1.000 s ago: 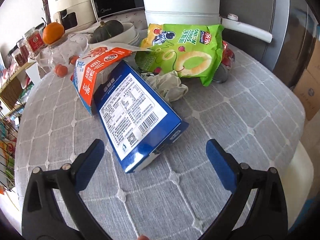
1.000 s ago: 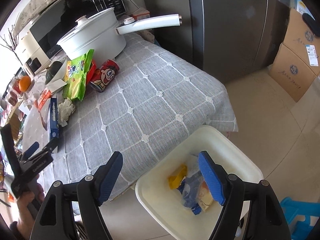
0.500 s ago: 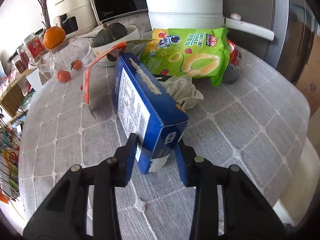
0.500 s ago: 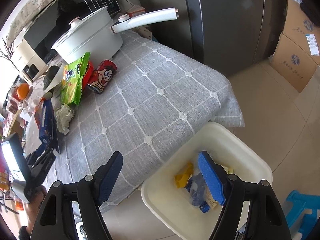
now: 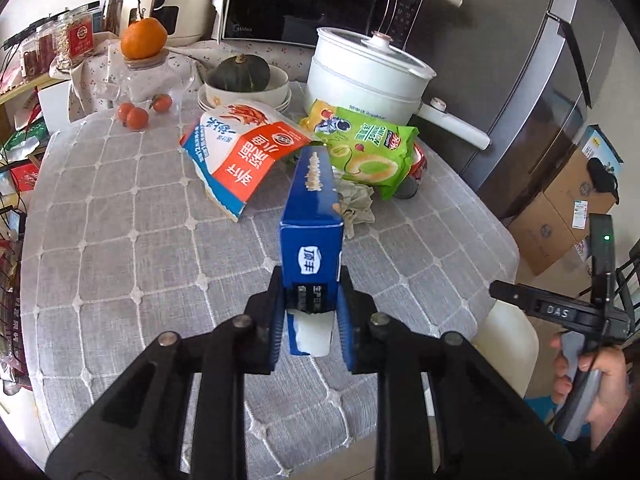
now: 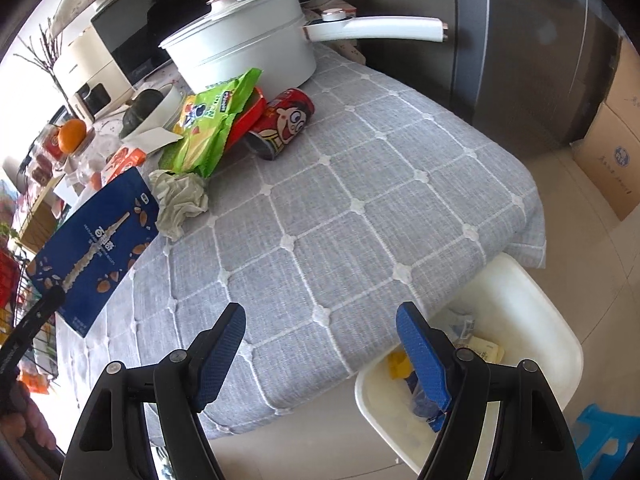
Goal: Collect trash
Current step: 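Grasp the crumpled white tissue with the right tool while the left tool holds the box, then carry the box and tissue with both tools over the white bin, then open both tools to drop the box and tissue into the bin, then move the left tool back to the table and grasp the orange-and-white bag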
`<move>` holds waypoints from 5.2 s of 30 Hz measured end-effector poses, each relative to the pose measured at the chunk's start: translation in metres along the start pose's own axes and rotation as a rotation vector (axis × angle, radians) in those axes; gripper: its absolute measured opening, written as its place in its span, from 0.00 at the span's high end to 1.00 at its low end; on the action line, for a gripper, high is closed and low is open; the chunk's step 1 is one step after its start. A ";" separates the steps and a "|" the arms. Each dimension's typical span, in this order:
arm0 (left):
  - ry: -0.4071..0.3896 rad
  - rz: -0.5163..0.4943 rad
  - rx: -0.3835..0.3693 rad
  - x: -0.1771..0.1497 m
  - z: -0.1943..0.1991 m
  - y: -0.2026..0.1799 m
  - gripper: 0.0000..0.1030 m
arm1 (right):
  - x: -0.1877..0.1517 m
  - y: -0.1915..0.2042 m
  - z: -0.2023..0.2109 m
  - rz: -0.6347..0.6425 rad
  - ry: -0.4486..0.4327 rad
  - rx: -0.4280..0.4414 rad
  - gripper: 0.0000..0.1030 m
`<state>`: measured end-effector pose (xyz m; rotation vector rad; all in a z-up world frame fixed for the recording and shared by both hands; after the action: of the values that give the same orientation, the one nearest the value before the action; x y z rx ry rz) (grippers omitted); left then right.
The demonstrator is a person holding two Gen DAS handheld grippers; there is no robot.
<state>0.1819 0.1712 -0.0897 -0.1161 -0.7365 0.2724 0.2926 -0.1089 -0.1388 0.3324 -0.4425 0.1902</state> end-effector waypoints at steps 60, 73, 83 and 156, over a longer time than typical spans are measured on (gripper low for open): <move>-0.058 0.168 -0.119 -0.006 0.067 0.053 0.76 | 0.000 0.096 0.021 0.272 -0.116 0.178 0.89; 0.096 -0.078 -0.337 -0.047 0.047 -0.102 0.76 | -0.032 -0.044 0.088 0.049 -0.110 0.048 0.89; 0.253 -0.281 -0.421 -0.101 0.021 -0.201 0.76 | -0.069 -0.144 0.109 -0.074 -0.057 -0.033 0.89; 0.036 -0.397 0.221 -0.044 0.020 -0.005 0.01 | -0.050 -0.083 0.051 -0.014 0.057 -0.111 0.24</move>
<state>0.1383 0.1540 -0.1022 0.2335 -0.6736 -0.0290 0.2489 -0.2099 -0.1404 0.2209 -0.3926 0.1602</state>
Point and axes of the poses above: each gripper's, at about its wrist camera, not at the fingertips, and z roughly against the way its jaws point, y to its left, x to its top, the point moved 6 cm from there along -z, roughly the way its jaws point, and after that the axes turned 5 degrees about x, right-handed, at the moved point
